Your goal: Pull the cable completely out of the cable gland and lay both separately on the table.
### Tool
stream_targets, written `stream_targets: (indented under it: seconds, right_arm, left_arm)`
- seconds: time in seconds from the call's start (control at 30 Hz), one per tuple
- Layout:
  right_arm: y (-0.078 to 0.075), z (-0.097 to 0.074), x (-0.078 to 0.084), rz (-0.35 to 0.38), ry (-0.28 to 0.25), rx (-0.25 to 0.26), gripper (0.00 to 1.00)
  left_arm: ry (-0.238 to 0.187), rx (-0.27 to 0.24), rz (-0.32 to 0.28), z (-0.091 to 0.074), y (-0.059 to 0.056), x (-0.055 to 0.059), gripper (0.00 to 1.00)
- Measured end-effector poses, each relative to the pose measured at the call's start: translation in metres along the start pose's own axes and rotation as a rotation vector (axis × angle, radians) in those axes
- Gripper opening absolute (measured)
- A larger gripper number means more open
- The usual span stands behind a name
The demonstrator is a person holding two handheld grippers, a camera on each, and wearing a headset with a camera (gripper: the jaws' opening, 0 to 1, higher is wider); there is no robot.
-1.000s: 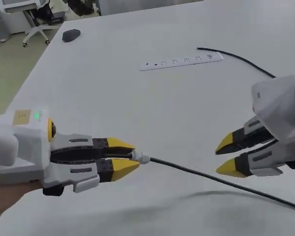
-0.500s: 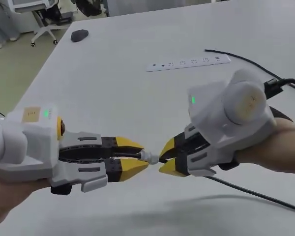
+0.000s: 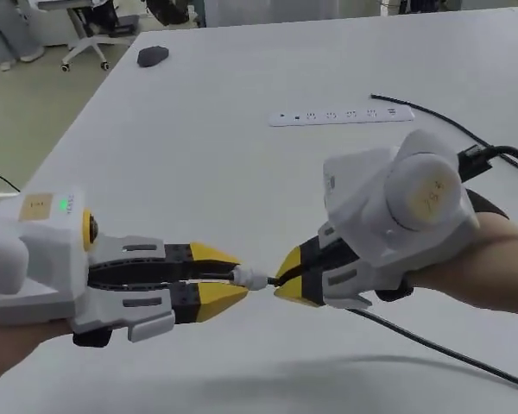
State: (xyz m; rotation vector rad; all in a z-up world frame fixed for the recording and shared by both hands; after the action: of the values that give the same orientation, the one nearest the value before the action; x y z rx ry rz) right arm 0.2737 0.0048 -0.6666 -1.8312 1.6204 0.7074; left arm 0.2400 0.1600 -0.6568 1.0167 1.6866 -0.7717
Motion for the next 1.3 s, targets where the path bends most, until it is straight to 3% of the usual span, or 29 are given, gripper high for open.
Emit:
stream_targets:
  seconds: [0.23,0.37,0.5,0.57,0.63,0.7,0.77,0.8,0.87,0.97,1.03,1.1,1.17,1.3]
  right_arm:
    - [-0.002,-0.003,-0.004,0.020,0.027,0.017,0.00]
    - [-0.002,0.003,-0.008,0.020,0.052,0.030,0.00]
    - [-0.004,0.010,-0.018,0.055,0.043,0.037,0.00]
    - [-0.006,0.016,-0.029,0.165,-0.014,0.054,0.00]
    - [-0.010,0.023,-0.041,0.180,-0.075,0.064,0.00]
    - [-0.011,0.031,-0.055,0.240,-0.158,0.054,0.00]
    - [-0.011,0.039,-0.067,0.274,-0.234,0.030,0.00]
    - [-0.011,0.045,-0.072,0.305,-0.258,0.023,0.00]
    - [-0.012,0.056,-0.079,0.308,-0.269,0.024,0.00]
    - [-0.014,0.073,-0.085,0.347,-0.277,0.042,0.00]
    - [-0.016,0.088,-0.089,0.375,-0.283,0.049,0.00]
    - [-0.016,0.103,-0.092,0.391,-0.289,0.056,0.00]
    - [-0.017,0.118,-0.095,0.410,-0.297,0.061,0.00]
    - [-0.017,0.144,-0.095,0.442,-0.311,0.078,0.00]
  left_arm:
    - [-0.065,-0.072,-0.034,-0.035,0.004,0.007,0.15]
    - [-0.053,-0.129,-0.033,-0.058,0.004,0.021,0.15]
    - [-0.075,-0.195,-0.070,-0.083,0.004,0.040,0.15]
    - [-0.099,-0.248,-0.096,-0.095,0.005,0.050,0.15]
    - [-0.106,-0.284,-0.110,-0.103,0.004,0.058,0.15]
    - [-0.115,-0.319,-0.127,-0.111,0.003,0.069,0.15]
    - [-0.159,-0.358,-0.181,-0.123,0.007,0.081,0.15]
    - [-0.164,-0.378,-0.176,-0.128,0.008,0.089,0.15]
    - [-0.141,-0.411,-0.168,-0.129,0.004,0.098,0.15]
    - [-0.149,-0.435,-0.190,-0.131,0.000,0.108,0.15]
    - [-0.129,-0.492,-0.192,-0.134,0.001,0.118,0.15]
    - [-0.135,-0.538,-0.224,-0.138,0.003,0.127,0.15]
    - [-0.151,-0.545,-0.255,-0.140,0.003,0.137,0.15]
    - [-0.131,-0.563,-0.263,-0.141,0.004,0.152,0.15]
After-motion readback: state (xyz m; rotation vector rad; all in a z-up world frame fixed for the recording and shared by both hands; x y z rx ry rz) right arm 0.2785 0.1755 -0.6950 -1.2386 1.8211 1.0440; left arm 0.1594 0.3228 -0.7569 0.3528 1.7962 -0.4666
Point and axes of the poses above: the centre of the closed fingertips' face, and the gripper's own axes: z roughly forward along the fingers, y roughly to its left, x roughly out of its underside, the point moved 8 cm from there along -z, roughly backward along the fingers, and after that the axes turned 3 degrees about -x, right-handed, at the moved point
